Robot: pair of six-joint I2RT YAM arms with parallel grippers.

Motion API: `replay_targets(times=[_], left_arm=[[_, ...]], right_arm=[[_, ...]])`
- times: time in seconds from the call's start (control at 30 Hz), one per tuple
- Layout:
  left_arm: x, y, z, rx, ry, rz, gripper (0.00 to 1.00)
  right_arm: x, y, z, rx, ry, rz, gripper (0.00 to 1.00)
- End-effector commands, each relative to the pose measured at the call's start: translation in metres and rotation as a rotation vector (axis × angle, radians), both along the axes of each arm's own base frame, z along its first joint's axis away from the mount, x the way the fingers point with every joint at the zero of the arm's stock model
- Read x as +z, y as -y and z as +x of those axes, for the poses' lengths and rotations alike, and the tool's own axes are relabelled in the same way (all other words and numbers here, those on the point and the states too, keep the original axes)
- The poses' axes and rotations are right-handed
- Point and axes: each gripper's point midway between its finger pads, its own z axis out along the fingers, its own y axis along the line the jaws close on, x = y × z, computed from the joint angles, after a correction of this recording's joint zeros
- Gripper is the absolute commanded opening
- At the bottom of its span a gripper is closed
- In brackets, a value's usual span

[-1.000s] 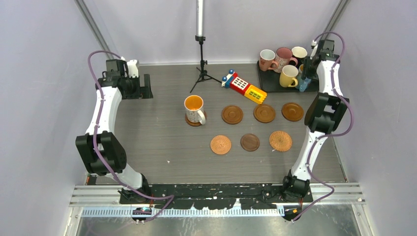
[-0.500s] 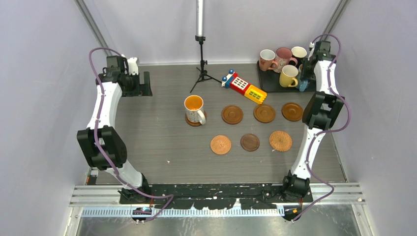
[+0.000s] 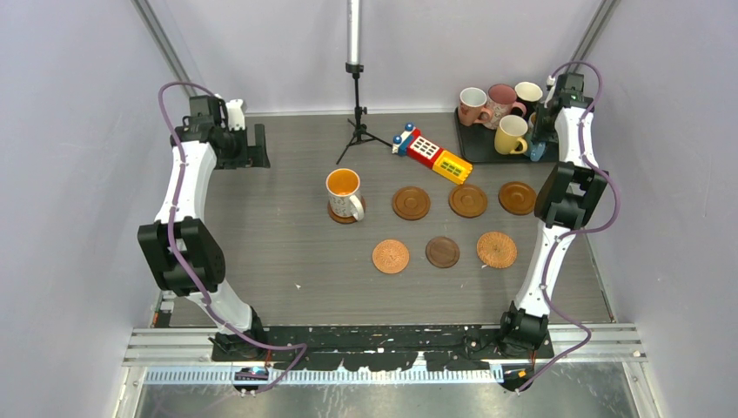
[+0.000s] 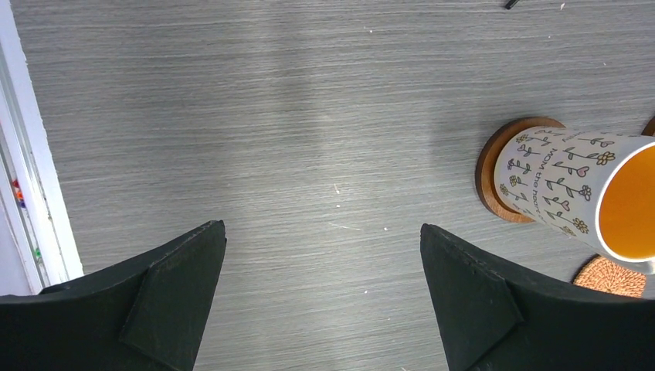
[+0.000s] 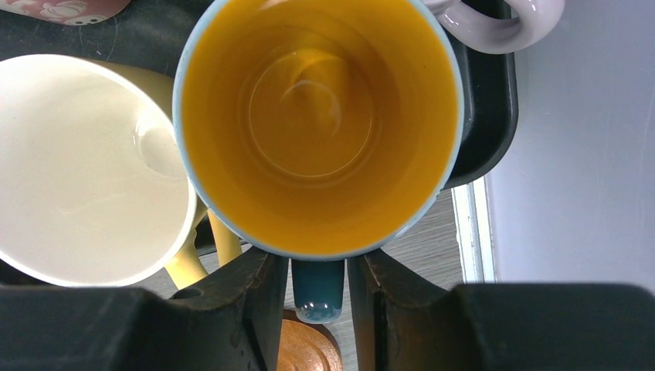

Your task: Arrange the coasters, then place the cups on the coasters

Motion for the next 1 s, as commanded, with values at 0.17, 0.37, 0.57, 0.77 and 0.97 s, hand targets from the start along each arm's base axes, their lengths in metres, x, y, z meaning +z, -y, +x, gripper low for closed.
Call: replay_targets(times=[0.17,0.37,0.57,0.77,0.97], left_arm=[[0.012,0.0,0.009,0.011,0.032,-0.017,1.0],[0.01,0.001,0.007,0.007,0.028,-0.018,1.0],[0.01,0.001,0.005,0.006,0.025,-0.018,1.0],[0.012,0.001,0.005,0.009,0.03,-0.021,1.0],[0.012,0.001,0.005,0.007,0.029,-0.024,1.0]], right_arm=[[-0.002,0.014,0.008,-0.036,0.026,-0.044,0.33],[-0.004,0.013,0.01,-0.034,0.026,-0.038,0.31],[-0.01,0.012,0.008,-0.032,0.013,-0.029,0.33],[-0.01,0.012,0.01,-0.031,0.017,-0.028,0.36],[-0.013,0.012,0.008,-0.03,0.006,-0.035,0.37]])
